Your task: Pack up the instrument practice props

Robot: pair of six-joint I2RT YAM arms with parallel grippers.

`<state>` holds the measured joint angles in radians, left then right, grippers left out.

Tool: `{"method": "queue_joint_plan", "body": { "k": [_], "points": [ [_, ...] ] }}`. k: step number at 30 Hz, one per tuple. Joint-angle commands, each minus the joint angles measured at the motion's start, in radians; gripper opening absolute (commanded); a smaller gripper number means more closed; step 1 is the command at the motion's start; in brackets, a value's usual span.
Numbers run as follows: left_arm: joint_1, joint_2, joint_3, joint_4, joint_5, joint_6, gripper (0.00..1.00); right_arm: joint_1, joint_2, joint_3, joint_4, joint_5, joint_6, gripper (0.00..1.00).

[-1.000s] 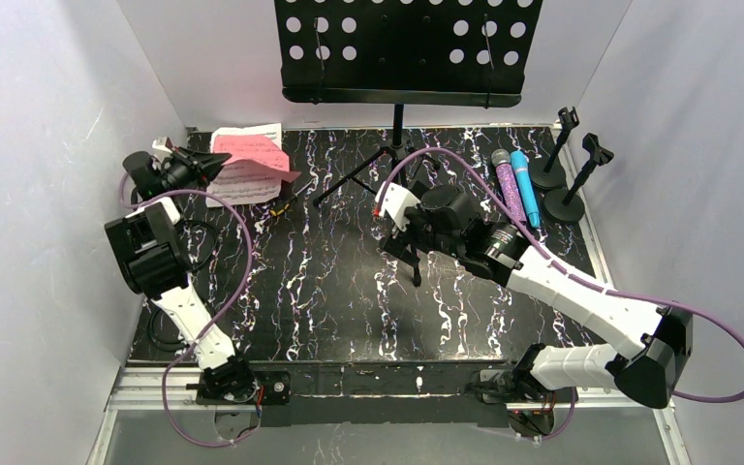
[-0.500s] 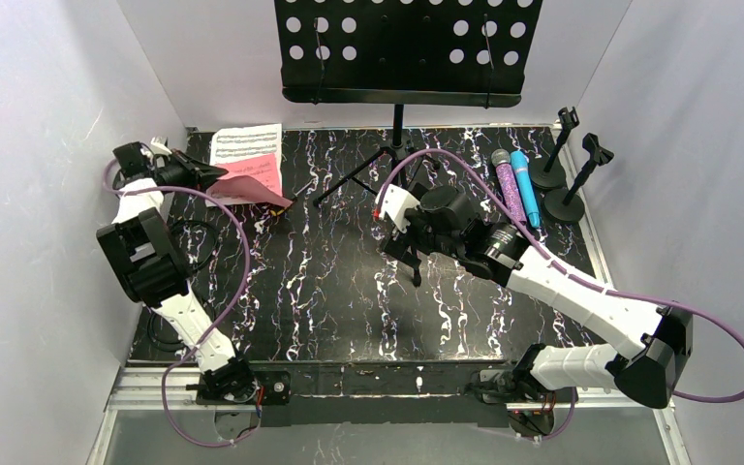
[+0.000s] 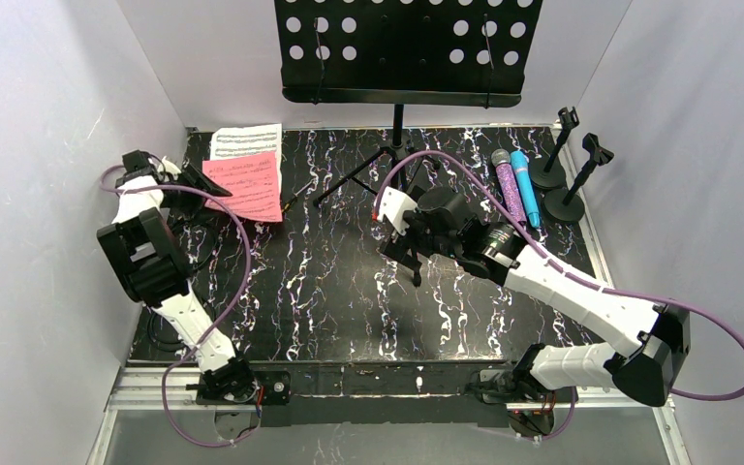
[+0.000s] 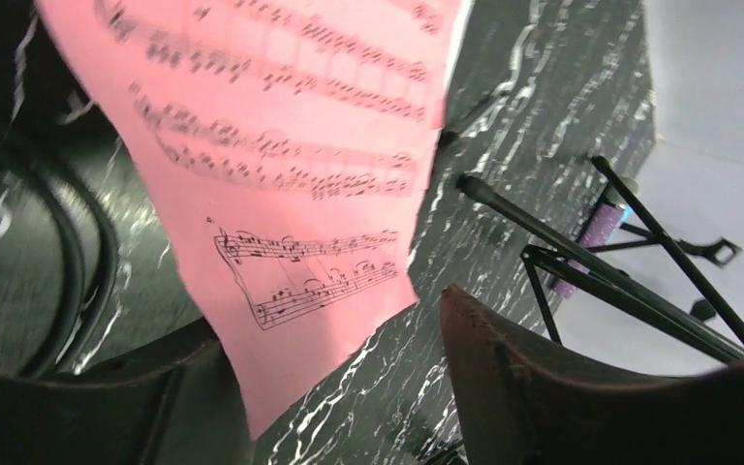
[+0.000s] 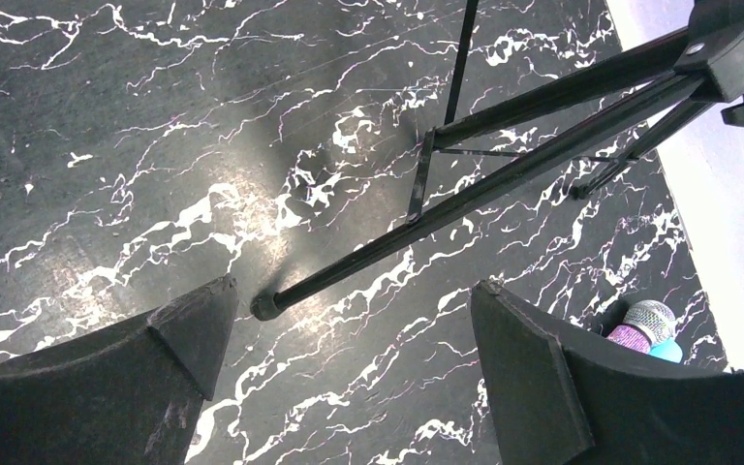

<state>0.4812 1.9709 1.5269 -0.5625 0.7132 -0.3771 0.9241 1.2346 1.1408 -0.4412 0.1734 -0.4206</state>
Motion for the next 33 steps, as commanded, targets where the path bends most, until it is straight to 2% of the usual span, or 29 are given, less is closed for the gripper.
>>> {"method": "queue_joint_plan", "body": {
  "k": [1,3,9,10,19,24,27,33],
  "points": [
    [-0.005,-0.128,-0.066,-0.073,-0.163,-0.019,0.64,-0.001,-0.011,0.035,-0.001,-0.014,0.005,0.99],
    [-0.004,-0.180,-0.107,-0.068,-0.223,-0.055,0.68,-0.002,-0.019,0.029,-0.001,-0.015,0.008,0.99],
    [-0.012,-0.291,-0.276,0.018,-0.262,-0.206,0.71,-0.002,-0.053,0.011,0.002,-0.019,0.025,0.99],
    [-0.019,-0.351,-0.381,0.089,-0.287,-0.278,0.71,-0.002,-0.067,0.002,0.007,-0.022,0.032,0.99],
    [-0.088,-0.562,-0.713,0.444,-0.449,-0.589,0.71,-0.002,-0.095,-0.020,0.010,-0.019,0.042,0.99],
    [-0.132,-0.587,-0.822,0.604,-0.566,-0.680,0.67,-0.002,-0.099,-0.026,0.006,-0.011,0.042,0.99],
    [-0.144,-0.580,-0.864,0.641,-0.621,-0.722,0.64,-0.002,-0.102,-0.027,0.001,-0.001,0.039,0.99],
    [-0.163,-0.520,-0.922,0.774,-0.637,-0.760,0.56,-0.002,-0.093,-0.025,-0.008,0.015,0.018,0.99]
  ]
}}
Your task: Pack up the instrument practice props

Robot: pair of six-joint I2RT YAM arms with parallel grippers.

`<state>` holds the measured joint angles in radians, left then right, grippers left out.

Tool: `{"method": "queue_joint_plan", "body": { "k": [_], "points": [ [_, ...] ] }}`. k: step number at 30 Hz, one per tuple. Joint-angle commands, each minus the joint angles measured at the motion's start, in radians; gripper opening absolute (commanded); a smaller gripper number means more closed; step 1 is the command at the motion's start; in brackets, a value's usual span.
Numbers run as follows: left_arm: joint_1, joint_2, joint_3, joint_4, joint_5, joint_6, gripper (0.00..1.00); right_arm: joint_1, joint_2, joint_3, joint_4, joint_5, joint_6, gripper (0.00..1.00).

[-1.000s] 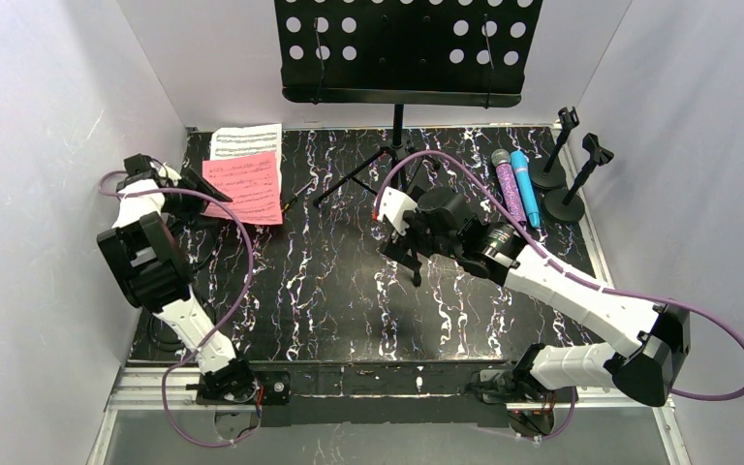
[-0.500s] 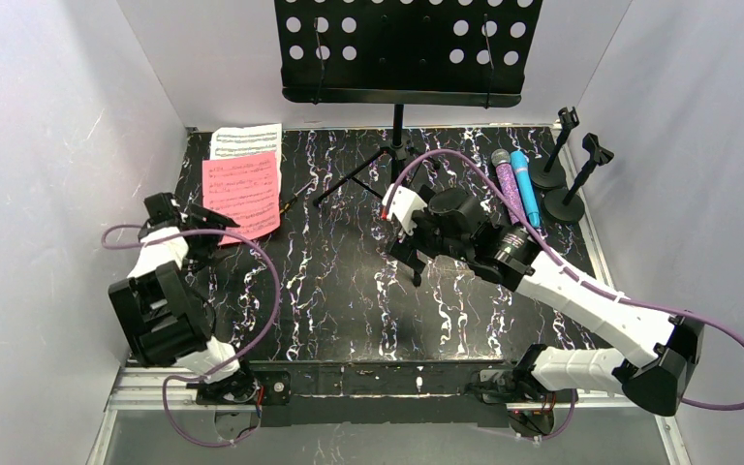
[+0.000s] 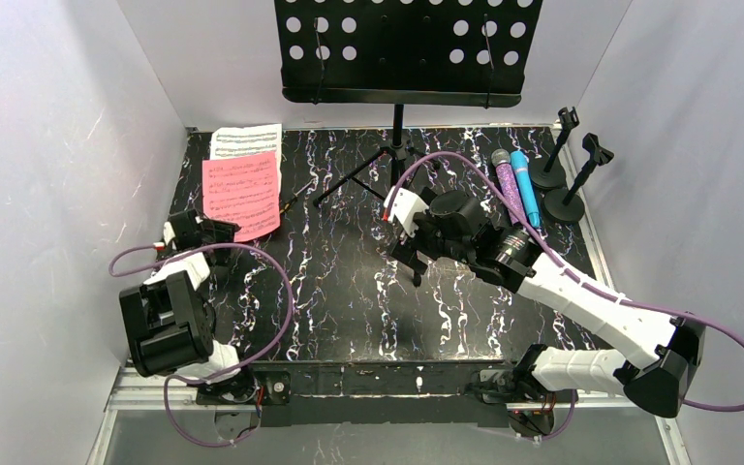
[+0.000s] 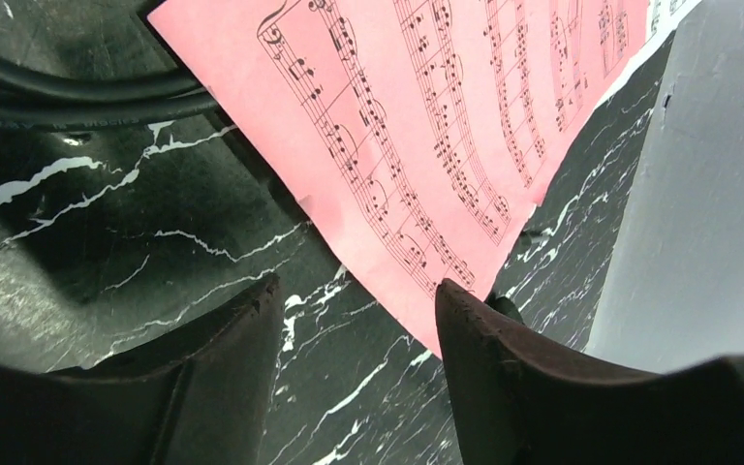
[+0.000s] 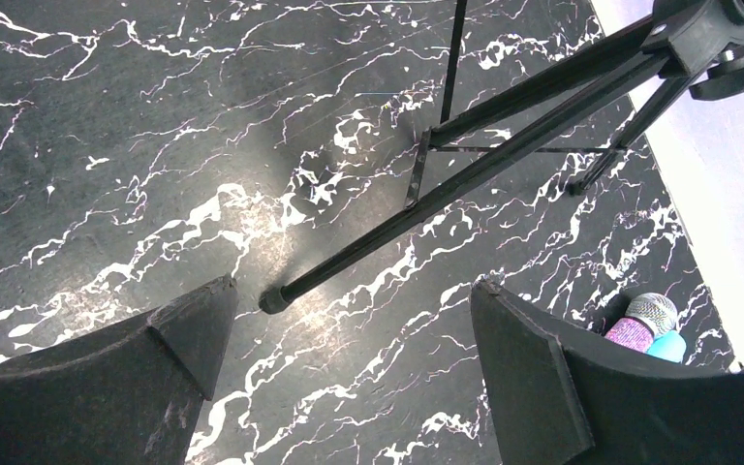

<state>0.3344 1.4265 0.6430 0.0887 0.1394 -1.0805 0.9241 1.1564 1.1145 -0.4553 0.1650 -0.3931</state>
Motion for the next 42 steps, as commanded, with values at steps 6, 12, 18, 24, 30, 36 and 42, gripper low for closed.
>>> {"method": "queue_joint_plan", "body": {
  "k": [6,12,18,24,30,36,42],
  "points": [
    [-0.035,0.094,-0.041,0.208,-0.080,-0.074,0.42,-0.001,0.000,0.011,0.005,0.023,-0.025,0.99],
    [-0.036,0.124,-0.018,0.213,-0.109,-0.063,0.25,-0.001,0.011,0.018,0.003,0.029,-0.036,0.99],
    [-0.037,0.172,0.031,0.231,-0.109,-0.052,0.06,-0.002,0.018,0.020,-0.002,0.033,-0.040,0.99],
    [-0.037,0.220,0.098,0.246,-0.082,-0.029,0.06,-0.002,0.025,0.021,-0.009,0.039,-0.049,0.99],
    [-0.040,0.090,0.002,0.235,-0.122,-0.100,0.32,-0.002,0.027,0.027,-0.021,0.047,-0.052,0.99],
    [-0.038,0.057,-0.089,0.243,-0.140,-0.120,0.45,-0.001,0.026,0.022,-0.021,0.038,-0.052,0.99],
    [-0.038,0.110,-0.123,0.343,-0.146,-0.141,0.48,-0.001,0.016,0.018,-0.027,0.051,-0.053,0.99]
  ]
}}
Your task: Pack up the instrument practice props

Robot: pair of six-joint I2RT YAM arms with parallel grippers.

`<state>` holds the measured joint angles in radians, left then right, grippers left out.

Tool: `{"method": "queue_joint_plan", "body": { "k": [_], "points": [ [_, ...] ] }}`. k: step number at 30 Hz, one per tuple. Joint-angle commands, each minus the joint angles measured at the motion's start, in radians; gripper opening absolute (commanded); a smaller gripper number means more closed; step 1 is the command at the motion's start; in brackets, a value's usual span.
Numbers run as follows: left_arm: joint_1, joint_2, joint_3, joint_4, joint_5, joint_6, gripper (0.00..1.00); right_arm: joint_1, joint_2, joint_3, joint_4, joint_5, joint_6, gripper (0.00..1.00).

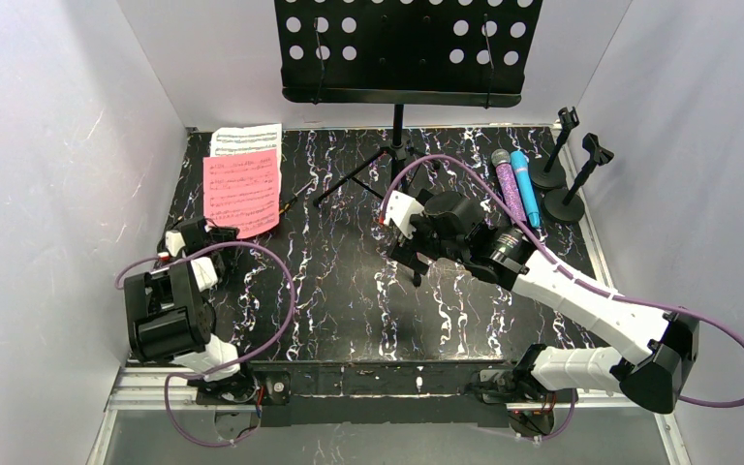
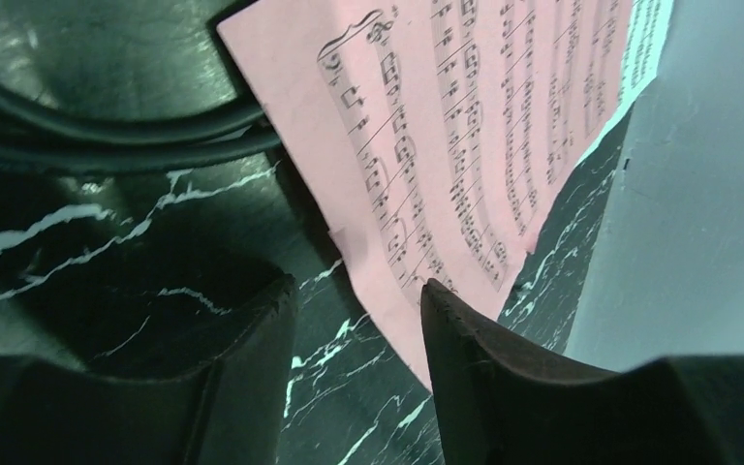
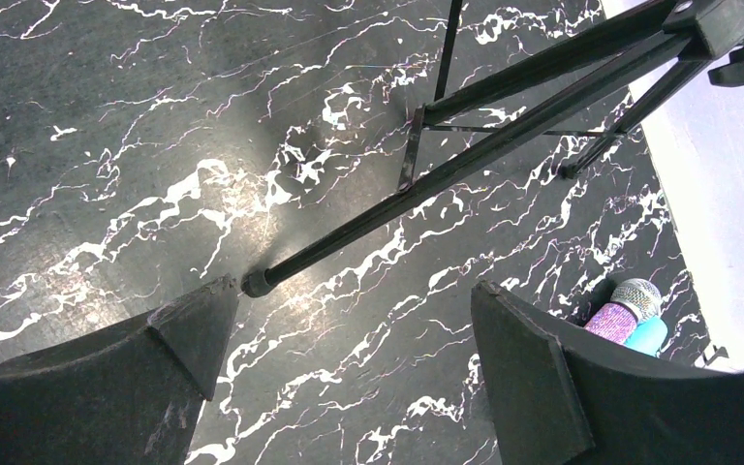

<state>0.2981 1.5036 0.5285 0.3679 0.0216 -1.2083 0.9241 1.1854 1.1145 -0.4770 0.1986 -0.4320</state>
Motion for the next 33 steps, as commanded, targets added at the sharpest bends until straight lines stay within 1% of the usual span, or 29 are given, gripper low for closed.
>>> {"method": "queue_joint_plan", "body": {
  "k": [1,3,6,11,14,15,16,20,28,33],
  "points": [
    [-0.002,0.061,0.002,0.070,-0.023,-0.015,0.48,-0.001,-0.012,0.018,-0.007,0.019,-0.014,0.99],
    [-0.002,0.096,0.015,0.087,-0.022,-0.028,0.48,-0.001,-0.005,0.025,-0.012,0.021,-0.017,0.99],
    [-0.002,0.128,0.028,0.115,-0.022,-0.045,0.43,-0.002,0.002,0.034,-0.020,0.027,-0.022,0.99],
    [-0.002,0.156,0.060,0.129,-0.022,-0.049,0.23,-0.002,0.006,0.034,-0.021,0.034,-0.030,0.99],
    [-0.002,0.178,0.095,0.141,-0.022,-0.052,0.15,-0.002,0.015,0.039,-0.029,0.040,-0.037,0.99],
    [-0.002,0.187,0.113,0.142,-0.022,-0.051,0.11,-0.002,0.018,0.042,-0.031,0.041,-0.040,0.99],
    [-0.002,0.200,0.129,0.144,0.005,-0.050,0.10,-0.002,0.020,0.043,-0.032,0.041,-0.043,0.99],
    [-0.002,0.245,0.188,0.162,0.007,-0.071,0.00,-0.002,0.025,0.049,-0.033,0.044,-0.054,0.99],
    [-0.022,0.336,0.311,0.183,0.007,-0.091,0.00,-0.002,0.040,0.064,-0.049,0.056,-0.066,0.99],
    [-0.027,0.397,0.383,0.183,0.032,-0.077,0.00,-0.002,0.039,0.067,-0.056,0.063,-0.070,0.99]
  ]
}}
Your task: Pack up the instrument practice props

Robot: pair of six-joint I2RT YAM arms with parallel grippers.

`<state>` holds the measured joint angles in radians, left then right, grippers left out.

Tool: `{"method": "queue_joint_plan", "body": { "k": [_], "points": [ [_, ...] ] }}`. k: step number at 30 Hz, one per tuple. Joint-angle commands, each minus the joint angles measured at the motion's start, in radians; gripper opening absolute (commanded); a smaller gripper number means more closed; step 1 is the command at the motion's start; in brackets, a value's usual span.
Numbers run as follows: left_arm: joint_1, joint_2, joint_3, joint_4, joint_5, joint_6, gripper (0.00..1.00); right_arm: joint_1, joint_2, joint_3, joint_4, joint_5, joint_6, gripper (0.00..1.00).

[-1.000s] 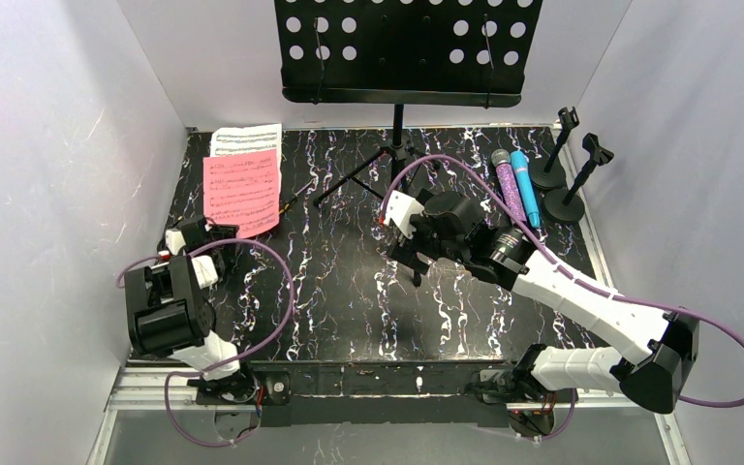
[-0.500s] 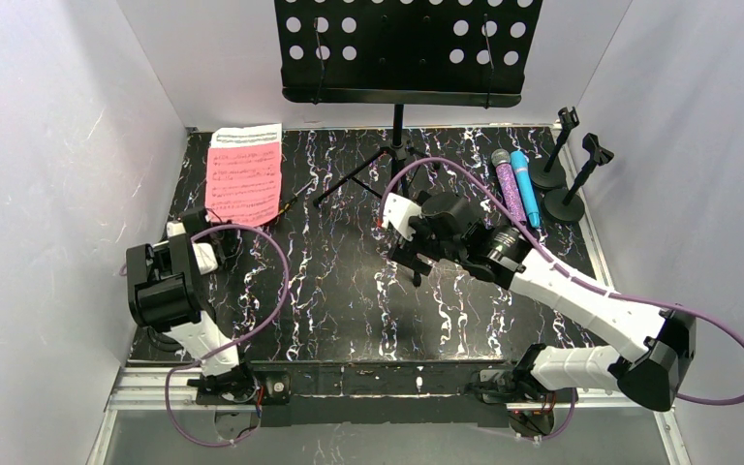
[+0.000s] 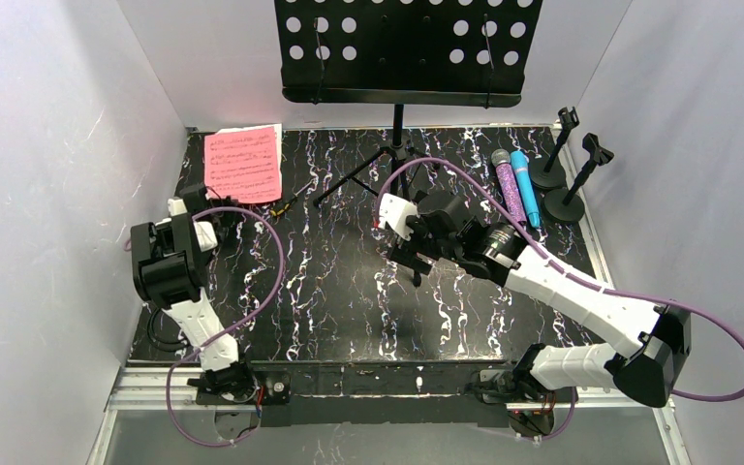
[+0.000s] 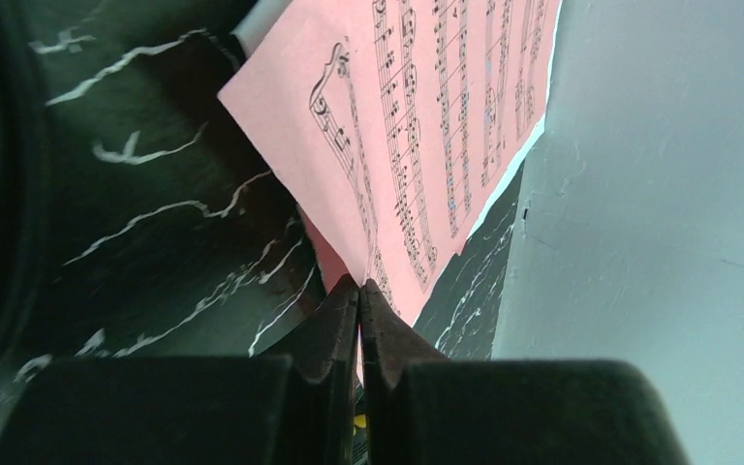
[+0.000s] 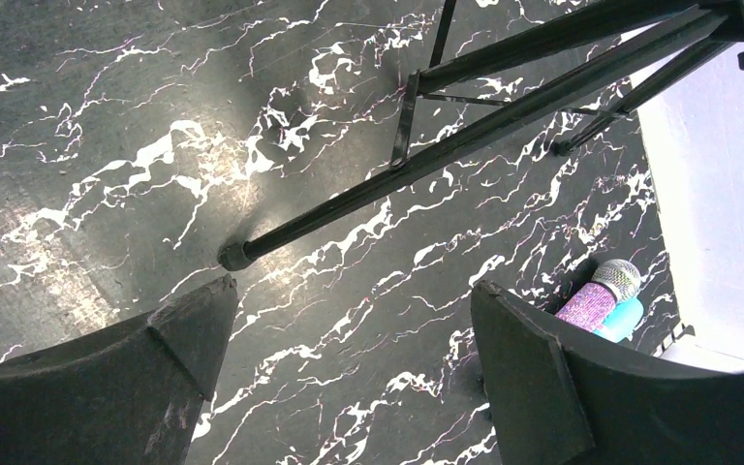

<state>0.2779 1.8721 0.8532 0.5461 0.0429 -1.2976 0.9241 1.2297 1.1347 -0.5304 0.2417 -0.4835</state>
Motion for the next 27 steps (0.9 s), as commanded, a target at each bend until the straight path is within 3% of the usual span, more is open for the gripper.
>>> {"method": "queue_joint_plan", "body": {
  "k": [1,16,27],
  "points": [
    [-0.006,0.036,0.068,0.003,0.018,0.018,0.00,-0.002,-0.006,0.048,-0.005,0.022,-0.018,0.99],
    [0.015,0.013,0.021,-0.017,0.126,0.084,0.00,-0.001,-0.004,0.048,-0.006,0.016,-0.012,0.99],
    [0.030,0.053,0.124,-0.051,0.103,0.102,0.00,-0.001,-0.013,0.053,-0.016,0.030,-0.005,0.99]
  ]
}}
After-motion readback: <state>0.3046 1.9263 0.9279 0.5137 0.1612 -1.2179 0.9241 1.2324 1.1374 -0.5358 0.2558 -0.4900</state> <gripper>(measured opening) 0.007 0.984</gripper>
